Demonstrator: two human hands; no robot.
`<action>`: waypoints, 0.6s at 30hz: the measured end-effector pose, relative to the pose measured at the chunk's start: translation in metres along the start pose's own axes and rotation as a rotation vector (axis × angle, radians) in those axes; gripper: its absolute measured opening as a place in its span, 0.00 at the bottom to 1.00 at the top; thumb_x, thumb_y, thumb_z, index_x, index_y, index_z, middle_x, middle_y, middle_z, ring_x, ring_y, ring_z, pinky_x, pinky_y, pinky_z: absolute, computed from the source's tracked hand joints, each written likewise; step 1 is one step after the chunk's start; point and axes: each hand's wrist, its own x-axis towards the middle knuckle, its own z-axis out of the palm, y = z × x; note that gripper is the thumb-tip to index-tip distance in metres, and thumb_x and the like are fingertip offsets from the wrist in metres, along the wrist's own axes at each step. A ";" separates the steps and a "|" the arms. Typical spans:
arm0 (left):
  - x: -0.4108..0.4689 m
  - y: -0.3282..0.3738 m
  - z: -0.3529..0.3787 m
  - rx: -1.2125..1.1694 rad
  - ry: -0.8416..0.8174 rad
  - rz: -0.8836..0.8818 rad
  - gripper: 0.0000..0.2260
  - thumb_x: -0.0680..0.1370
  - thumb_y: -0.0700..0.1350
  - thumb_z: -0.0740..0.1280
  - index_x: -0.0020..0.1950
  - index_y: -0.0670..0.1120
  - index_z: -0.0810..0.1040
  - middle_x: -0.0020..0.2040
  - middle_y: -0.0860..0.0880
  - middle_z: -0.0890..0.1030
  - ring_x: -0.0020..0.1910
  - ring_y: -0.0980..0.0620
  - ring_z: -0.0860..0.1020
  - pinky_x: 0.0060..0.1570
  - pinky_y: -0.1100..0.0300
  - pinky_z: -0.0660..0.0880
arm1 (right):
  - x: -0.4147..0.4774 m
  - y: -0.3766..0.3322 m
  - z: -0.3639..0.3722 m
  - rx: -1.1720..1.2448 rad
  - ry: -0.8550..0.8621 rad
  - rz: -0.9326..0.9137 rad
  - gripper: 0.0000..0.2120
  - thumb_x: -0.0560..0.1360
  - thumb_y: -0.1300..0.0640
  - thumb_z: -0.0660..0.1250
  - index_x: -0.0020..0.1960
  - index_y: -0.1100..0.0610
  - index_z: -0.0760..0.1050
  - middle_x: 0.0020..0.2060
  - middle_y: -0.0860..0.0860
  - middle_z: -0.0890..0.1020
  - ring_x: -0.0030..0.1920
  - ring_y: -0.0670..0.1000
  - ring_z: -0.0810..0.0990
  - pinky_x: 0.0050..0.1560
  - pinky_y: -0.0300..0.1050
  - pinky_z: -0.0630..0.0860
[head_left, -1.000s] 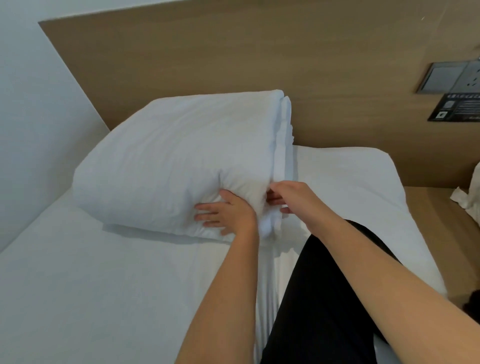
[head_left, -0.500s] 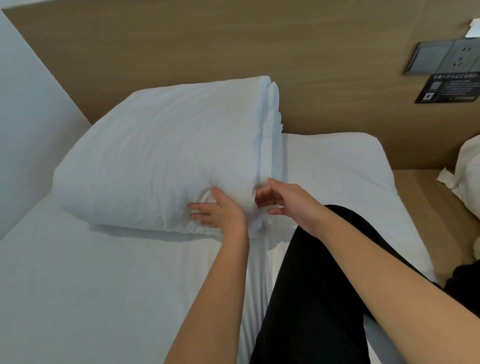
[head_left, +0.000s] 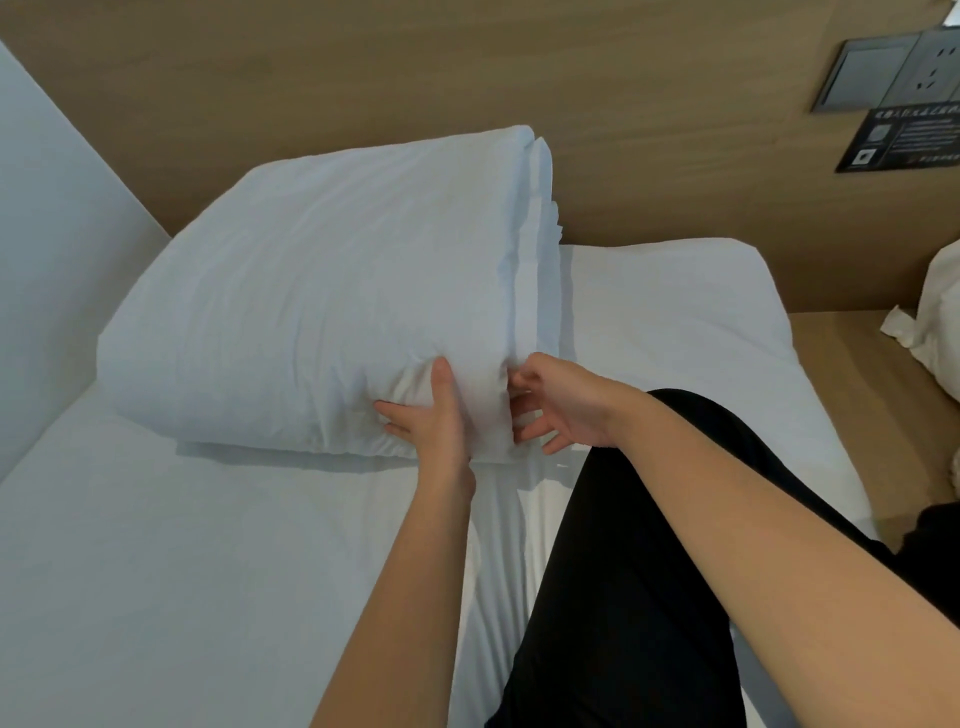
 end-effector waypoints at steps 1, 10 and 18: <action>-0.002 0.001 -0.004 -0.011 -0.027 -0.009 0.51 0.69 0.70 0.67 0.77 0.59 0.35 0.79 0.57 0.44 0.76 0.45 0.57 0.65 0.34 0.66 | 0.003 -0.003 0.000 -0.004 -0.008 0.035 0.25 0.77 0.47 0.48 0.66 0.52 0.74 0.63 0.54 0.79 0.59 0.56 0.79 0.55 0.55 0.67; -0.020 0.025 -0.057 0.862 -0.198 0.903 0.29 0.74 0.47 0.68 0.73 0.48 0.62 0.76 0.43 0.58 0.75 0.46 0.58 0.70 0.52 0.62 | 0.003 0.014 0.001 -0.333 0.109 0.077 0.20 0.75 0.62 0.53 0.63 0.50 0.72 0.60 0.47 0.75 0.47 0.49 0.82 0.48 0.46 0.77; -0.029 0.103 -0.018 1.852 -0.759 1.824 0.17 0.68 0.41 0.75 0.57 0.46 0.79 0.57 0.48 0.79 0.39 0.45 0.80 0.32 0.54 0.73 | 0.008 0.024 0.010 -0.545 0.046 0.154 0.26 0.77 0.63 0.51 0.75 0.51 0.63 0.63 0.51 0.72 0.49 0.51 0.82 0.45 0.45 0.77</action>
